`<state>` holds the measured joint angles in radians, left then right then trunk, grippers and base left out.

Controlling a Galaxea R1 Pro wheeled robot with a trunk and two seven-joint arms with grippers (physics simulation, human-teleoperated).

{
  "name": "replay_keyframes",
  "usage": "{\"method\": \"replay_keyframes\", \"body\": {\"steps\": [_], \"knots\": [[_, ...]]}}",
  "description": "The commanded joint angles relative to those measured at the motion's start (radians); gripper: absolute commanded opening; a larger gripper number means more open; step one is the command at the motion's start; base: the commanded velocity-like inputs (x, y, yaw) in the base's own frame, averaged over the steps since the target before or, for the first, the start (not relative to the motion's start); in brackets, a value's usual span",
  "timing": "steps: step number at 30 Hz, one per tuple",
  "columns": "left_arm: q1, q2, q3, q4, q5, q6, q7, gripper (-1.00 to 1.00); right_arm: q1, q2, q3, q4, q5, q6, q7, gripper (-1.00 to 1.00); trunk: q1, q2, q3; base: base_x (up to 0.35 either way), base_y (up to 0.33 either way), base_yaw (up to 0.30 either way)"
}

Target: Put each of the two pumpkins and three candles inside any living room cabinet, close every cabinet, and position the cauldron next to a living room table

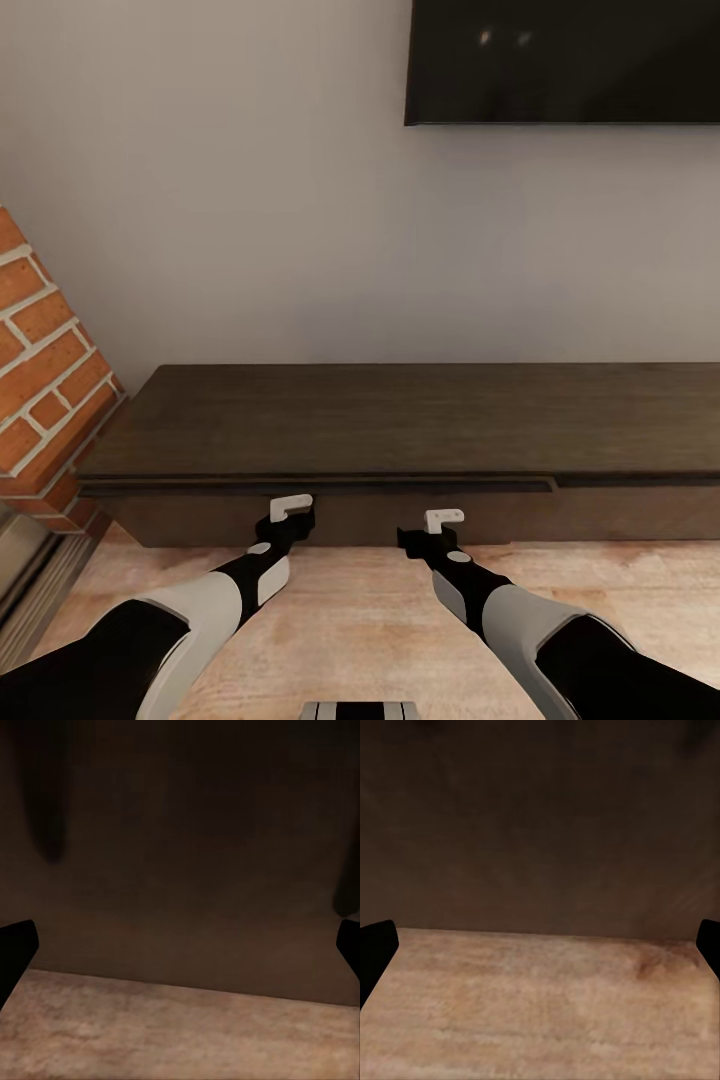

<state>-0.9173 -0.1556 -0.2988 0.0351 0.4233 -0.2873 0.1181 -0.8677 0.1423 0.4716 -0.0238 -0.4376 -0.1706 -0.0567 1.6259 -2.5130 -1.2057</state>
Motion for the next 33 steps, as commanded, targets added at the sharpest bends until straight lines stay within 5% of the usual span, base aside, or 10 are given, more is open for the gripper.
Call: {"method": "replay_keyframes", "body": {"steps": [1, 33], "knots": [[-0.002, -0.001, -0.009, 0.003, 0.005, -0.006, 0.002, 1.0, -0.001, 0.0, 0.009, 0.001, -0.008, -0.003, -0.003, 1.0, 0.0, 0.0, -0.001, 0.002, 0.0, 0.0], [-0.002, -0.001, -0.008, 0.003, 0.005, -0.006, 0.002, 1.0, -0.001, 0.0, 0.009, 0.001, -0.007, -0.003, -0.003, 1.0, 0.0, 0.0, -0.001, -0.017, 0.0, 0.0]]}}
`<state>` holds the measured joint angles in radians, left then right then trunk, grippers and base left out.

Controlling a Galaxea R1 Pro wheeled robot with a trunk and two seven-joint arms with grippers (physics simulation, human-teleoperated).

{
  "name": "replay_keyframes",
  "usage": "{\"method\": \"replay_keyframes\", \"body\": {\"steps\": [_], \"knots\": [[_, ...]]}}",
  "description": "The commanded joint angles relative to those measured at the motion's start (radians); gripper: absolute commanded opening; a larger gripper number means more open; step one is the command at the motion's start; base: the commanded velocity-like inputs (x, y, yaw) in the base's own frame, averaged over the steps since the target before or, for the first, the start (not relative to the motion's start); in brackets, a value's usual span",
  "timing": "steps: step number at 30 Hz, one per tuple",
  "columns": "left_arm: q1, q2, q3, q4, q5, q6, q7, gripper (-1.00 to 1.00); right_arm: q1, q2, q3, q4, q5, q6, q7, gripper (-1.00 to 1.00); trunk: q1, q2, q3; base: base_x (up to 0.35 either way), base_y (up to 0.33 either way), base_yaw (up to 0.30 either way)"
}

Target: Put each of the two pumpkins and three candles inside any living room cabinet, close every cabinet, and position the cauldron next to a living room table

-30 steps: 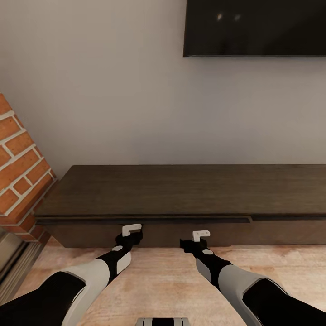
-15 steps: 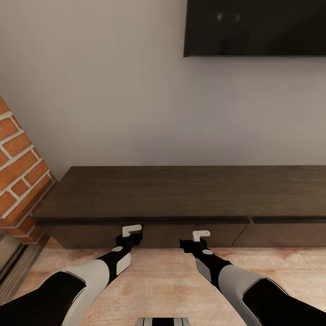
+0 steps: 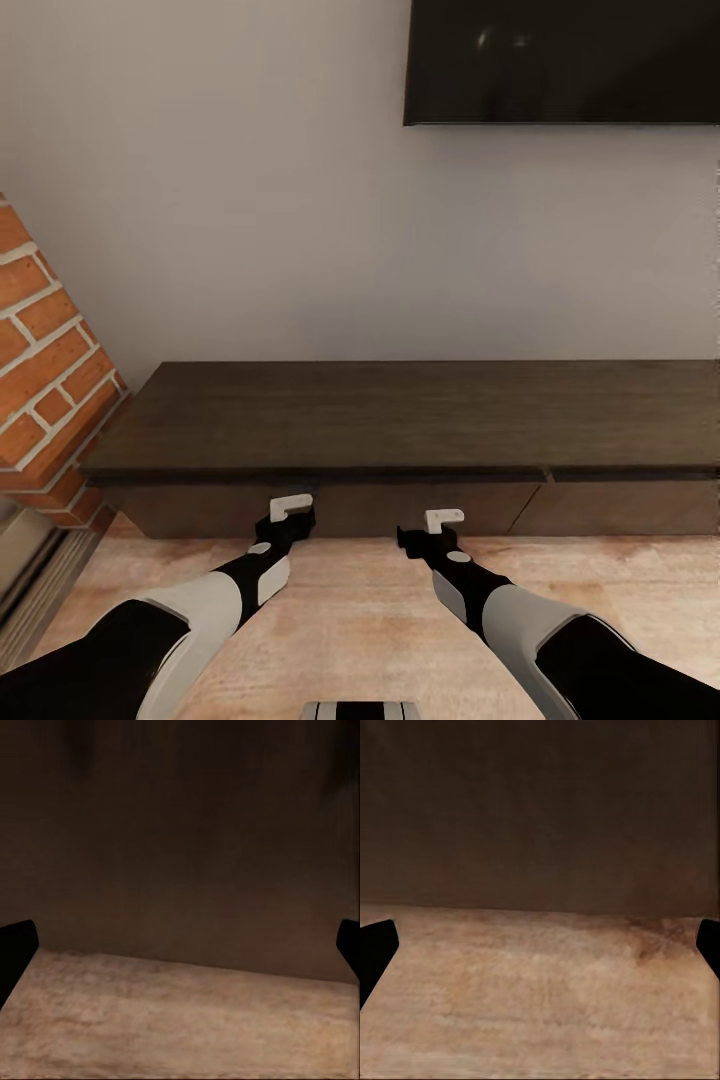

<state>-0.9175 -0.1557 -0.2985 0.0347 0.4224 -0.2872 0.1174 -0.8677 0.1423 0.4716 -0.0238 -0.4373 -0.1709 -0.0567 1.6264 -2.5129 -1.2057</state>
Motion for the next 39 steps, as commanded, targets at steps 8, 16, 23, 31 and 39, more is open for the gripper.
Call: {"method": "replay_keyframes", "body": {"steps": [8, 16, 23, 31, 39], "knots": [[-0.001, -0.001, -0.009, 0.004, 0.006, -0.006, 0.002, 1.0, -0.001, 0.0, 0.008, 0.001, -0.008, -0.003, -0.003, 1.0, -0.001, 0.0, -0.001, -0.293, 0.0, 0.0], [-0.001, -0.001, -0.009, 0.004, 0.006, -0.006, 0.002, 1.0, -0.001, 0.0, 0.008, 0.001, -0.008, -0.003, -0.003, 1.0, -0.001, 0.0, -0.001, -0.219, 0.0, 0.0], [-0.001, -0.001, -0.009, 0.004, 0.006, -0.006, 0.002, 1.0, -0.001, 0.0, 0.008, 0.001, -0.009, -0.004, -0.002, 1.0, -0.001, 0.0, -0.001, -0.025, 0.0, 0.0], [-0.001, -0.001, -0.006, -0.005, 0.008, -0.003, -0.007, 1.0, -0.001, 0.0, 0.007, 0.001, -0.009, -0.003, -0.002, 1.0, -0.001, 0.0, 0.011, 0.0, 0.0, 0.0], [-0.001, -0.001, 0.001, 0.0, 0.021, 0.001, -0.002, 1.0, -0.001, 0.0, 0.008, 0.001, -0.009, -0.003, -0.002, 1.0, -0.001, 0.0, 0.024, 0.0, 0.0, 0.0]]}}
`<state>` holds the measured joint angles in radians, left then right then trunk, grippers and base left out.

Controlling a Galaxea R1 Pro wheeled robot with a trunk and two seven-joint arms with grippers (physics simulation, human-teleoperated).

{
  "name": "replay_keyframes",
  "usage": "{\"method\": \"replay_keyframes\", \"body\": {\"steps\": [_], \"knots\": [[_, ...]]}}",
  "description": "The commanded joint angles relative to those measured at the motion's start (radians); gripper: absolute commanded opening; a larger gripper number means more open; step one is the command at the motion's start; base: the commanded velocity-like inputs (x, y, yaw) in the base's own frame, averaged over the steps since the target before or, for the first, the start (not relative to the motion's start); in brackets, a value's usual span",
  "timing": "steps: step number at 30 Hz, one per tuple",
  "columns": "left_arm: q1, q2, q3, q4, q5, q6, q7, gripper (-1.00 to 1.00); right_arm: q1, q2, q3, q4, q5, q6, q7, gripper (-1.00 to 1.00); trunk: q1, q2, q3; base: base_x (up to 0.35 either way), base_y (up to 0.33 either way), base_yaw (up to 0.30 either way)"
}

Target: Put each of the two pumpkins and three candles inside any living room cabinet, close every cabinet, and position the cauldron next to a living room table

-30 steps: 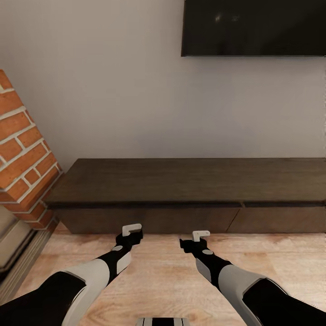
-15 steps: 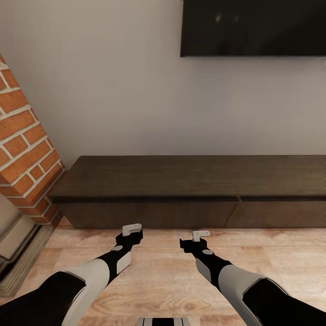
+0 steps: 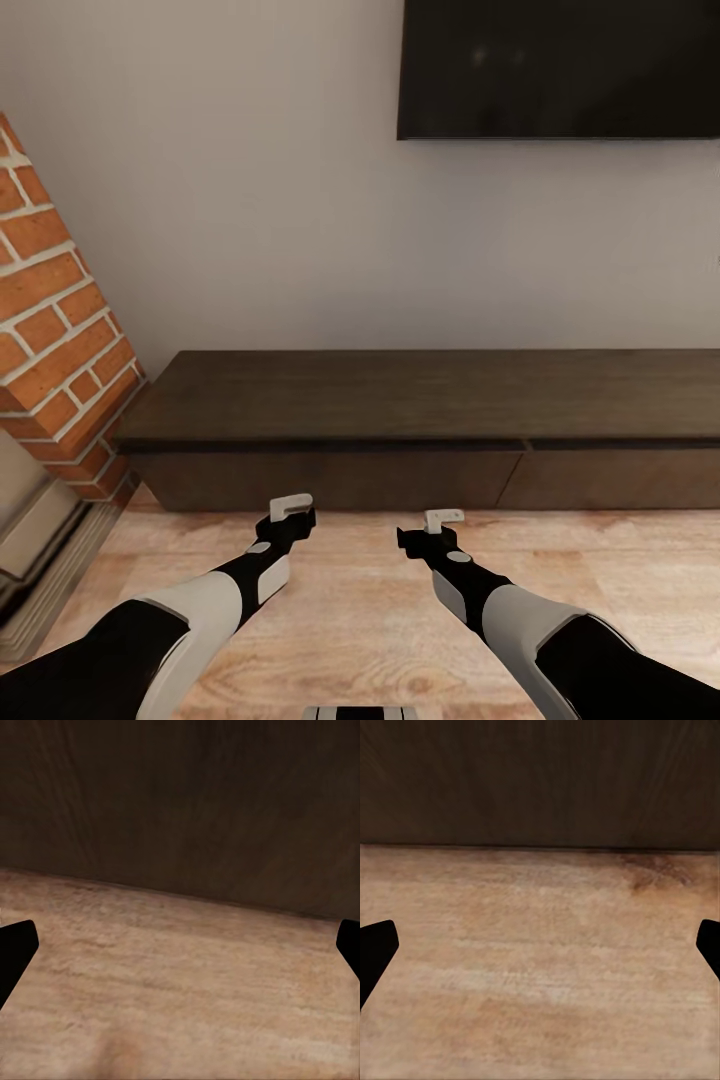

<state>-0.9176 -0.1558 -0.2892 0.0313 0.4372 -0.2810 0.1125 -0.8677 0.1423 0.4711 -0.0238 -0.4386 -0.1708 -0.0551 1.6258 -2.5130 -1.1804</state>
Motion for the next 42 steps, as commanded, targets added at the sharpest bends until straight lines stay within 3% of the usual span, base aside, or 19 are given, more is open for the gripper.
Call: {"method": "replay_keyframes", "body": {"steps": [1, 3, 6, 11, 24, 42], "knots": [[-0.001, 0.0, -0.008, 0.004, 0.015, -0.006, 0.002, 1.0, -0.001, 0.0, 0.009, 0.001, -0.008, -0.003, -0.003, 1.0, 0.0, 0.0, 0.001, 0.0, 0.0, 0.0], [-0.001, 0.0, -0.007, 0.004, 0.029, -0.006, 0.0, 1.0, -0.001, 0.0, 0.008, 0.001, -0.008, -0.003, -0.003, 1.0, 0.0, 0.0, 0.004, 0.0, 0.0, 0.0], [0.006, 0.001, -0.008, 0.006, 0.087, -0.007, -0.003, 1.0, -0.001, 0.0, 0.009, 0.001, -0.008, -0.003, -0.003, 1.0, 0.0, 0.0, 0.009, 0.0, 0.0, 0.0], [0.038, 0.002, -0.008, 0.004, 0.126, -0.009, -0.005, 1.0, -0.001, 0.0, 0.009, 0.001, -0.008, -0.002, -0.003, 1.0, 0.0, 0.0, 0.017, 0.0, 0.0, 0.0], [0.046, 0.002, -0.008, 0.005, 0.129, -0.015, 0.003, 1.0, -0.001, 0.001, 0.01, 0.001, -0.006, -0.003, -0.005, 1.0, 0.0, 0.0, 0.038, 0.0, -0.024, 0.0], [0.052, 0.002, -0.008, 0.006, 0.13, -0.015, 0.004, 1.0, 0.007, 0.003, 0.009, 0.001, 0.034, -0.001, -0.003, 1.0, 0.0, 0.0, 0.055, 0.0, -0.267, -0.018]]}}
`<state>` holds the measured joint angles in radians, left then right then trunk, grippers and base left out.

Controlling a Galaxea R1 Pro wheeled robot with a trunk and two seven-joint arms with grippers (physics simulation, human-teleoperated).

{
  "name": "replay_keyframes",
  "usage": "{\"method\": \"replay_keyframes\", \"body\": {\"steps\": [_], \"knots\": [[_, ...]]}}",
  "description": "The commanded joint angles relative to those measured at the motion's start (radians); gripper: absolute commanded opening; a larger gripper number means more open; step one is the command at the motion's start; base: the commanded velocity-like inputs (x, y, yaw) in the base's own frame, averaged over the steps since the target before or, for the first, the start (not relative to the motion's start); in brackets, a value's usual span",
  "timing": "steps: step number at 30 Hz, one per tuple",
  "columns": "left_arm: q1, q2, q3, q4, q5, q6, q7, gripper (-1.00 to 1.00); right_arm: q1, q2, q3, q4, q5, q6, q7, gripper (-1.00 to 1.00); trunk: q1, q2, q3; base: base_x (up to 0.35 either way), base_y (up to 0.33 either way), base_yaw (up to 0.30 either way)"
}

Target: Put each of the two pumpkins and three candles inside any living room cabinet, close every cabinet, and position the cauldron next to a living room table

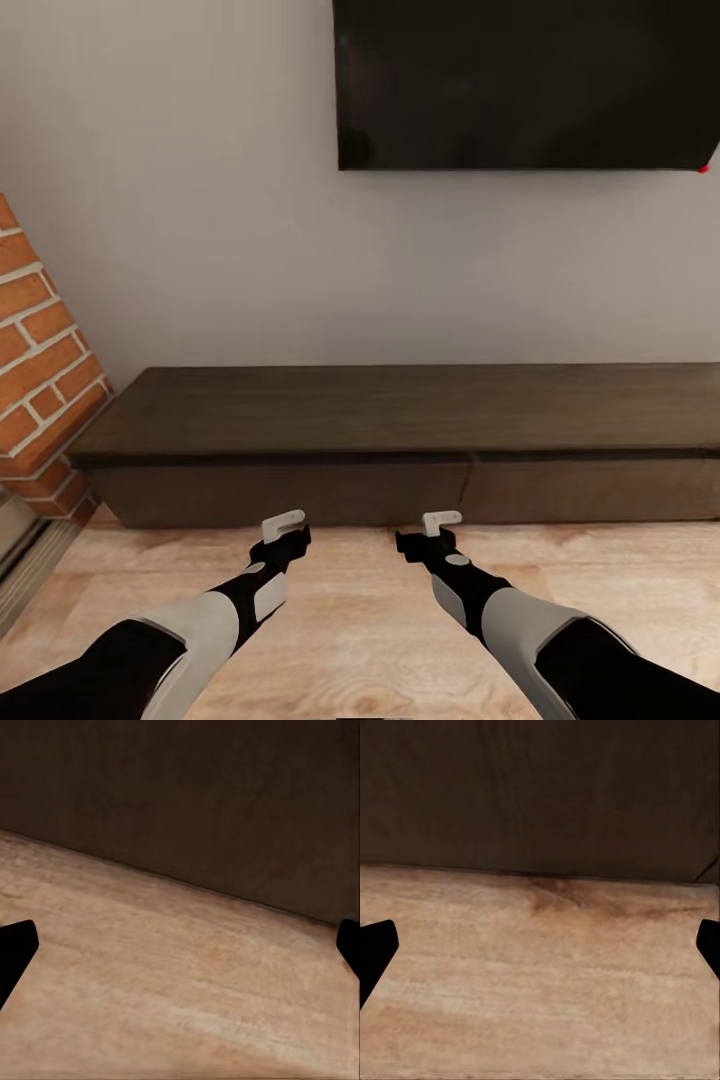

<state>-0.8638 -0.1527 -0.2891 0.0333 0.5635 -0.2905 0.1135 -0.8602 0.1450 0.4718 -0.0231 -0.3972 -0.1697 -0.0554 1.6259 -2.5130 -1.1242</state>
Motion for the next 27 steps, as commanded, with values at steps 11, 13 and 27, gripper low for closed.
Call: {"method": "replay_keyframes", "body": {"steps": [11, 13, 27], "knots": [[-0.001, -0.002, -0.009, 0.003, 0.005, -0.004, 0.0, 1.0, 0.009, 0.001, 0.009, 0.001, -0.006, -0.002, -0.003, 1.0, 0.0, 0.0, 0.012, -0.002, -0.298, -0.189], [-0.001, -0.002, -0.009, 0.003, 0.005, -0.004, -0.001, 1.0, 0.012, 0.001, 0.009, 0.001, -0.006, -0.002, -0.003, 1.0, 0.0, 0.0, 0.015, -0.054, -0.298, -0.115], [-0.001, -0.002, -0.009, 0.002, 0.006, -0.004, -0.003, 1.0, 0.018, 0.001, 0.01, 0.0, -0.006, 0.0, -0.003, 1.0, 0.0, 0.0, 0.028, -0.057, -0.183, -0.023]]}}
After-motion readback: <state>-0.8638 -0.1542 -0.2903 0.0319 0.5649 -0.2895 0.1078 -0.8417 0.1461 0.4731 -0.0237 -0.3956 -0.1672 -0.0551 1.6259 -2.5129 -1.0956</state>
